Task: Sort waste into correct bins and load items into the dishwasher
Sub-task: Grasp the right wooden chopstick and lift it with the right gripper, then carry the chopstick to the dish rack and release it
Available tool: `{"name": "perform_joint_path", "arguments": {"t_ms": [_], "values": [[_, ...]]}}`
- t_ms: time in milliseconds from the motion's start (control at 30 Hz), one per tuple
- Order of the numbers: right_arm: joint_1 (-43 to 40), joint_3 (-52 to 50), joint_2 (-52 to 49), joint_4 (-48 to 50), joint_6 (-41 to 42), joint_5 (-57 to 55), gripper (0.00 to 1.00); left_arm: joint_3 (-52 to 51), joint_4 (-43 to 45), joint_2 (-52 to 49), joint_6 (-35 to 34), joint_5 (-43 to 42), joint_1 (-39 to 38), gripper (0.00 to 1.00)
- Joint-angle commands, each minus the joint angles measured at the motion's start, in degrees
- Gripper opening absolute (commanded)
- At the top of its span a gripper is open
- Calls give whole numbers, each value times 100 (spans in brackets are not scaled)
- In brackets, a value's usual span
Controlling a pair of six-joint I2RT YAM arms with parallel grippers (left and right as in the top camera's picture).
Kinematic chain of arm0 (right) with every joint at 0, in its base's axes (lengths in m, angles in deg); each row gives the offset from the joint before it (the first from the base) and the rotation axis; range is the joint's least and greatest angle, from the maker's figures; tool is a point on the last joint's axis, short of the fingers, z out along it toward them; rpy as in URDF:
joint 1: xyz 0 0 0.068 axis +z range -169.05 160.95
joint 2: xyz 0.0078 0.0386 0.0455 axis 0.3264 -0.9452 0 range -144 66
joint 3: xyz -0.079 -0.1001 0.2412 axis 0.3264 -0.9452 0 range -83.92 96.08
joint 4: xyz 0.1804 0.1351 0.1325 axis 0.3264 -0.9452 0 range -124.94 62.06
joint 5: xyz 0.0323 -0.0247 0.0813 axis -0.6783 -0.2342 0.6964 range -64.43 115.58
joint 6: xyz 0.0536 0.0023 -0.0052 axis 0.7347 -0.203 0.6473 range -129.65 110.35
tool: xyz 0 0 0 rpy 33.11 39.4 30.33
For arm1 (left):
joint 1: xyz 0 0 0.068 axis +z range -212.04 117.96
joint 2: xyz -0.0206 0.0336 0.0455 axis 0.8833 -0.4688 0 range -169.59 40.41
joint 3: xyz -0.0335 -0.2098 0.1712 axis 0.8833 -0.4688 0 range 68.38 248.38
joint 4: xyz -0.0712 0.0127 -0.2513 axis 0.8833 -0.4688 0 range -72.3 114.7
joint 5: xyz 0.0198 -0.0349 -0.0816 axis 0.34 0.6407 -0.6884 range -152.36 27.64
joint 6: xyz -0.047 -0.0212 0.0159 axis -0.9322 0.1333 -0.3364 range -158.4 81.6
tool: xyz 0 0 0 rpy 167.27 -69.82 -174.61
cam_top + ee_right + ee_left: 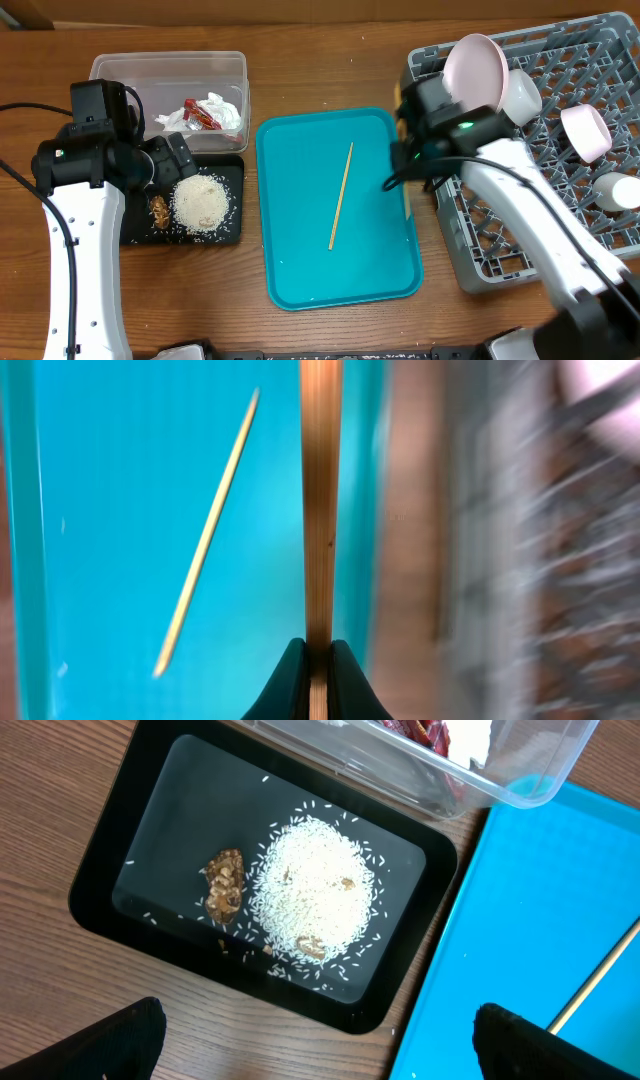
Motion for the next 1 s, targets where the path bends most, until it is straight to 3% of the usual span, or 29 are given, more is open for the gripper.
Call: {"name": "perform_joint_path", "arguments": {"t_ms": [0,100,267,400,800,833,900,967], "values": [[-361,264,166,-28,-1056,-898,4,63,7,59,-20,61,9,100],[-717,262,142,-186,-1488,-1123,4,63,7,59,-20,61,9,100],[-1307,101,116,-258,-1532,-979,4,63,7,59,-20,61,9,100],[-1585,-284,109,-365,-2343,-350,4,63,7,59,-20,61,9,100],[-1620,-1408,98,133,-2337,-138,4,63,7,59,-20,61,9,100],[-1620,-1410,98,133,-2337,-59,10,63,7,59,-20,61,9,100],[-1620,-1410,98,138,-2334,66,44,63,7,59,-20,61,9,100],[-1620,-1408,98,133,-2339,144,44,63,7,59,-20,61,9,100]]}}
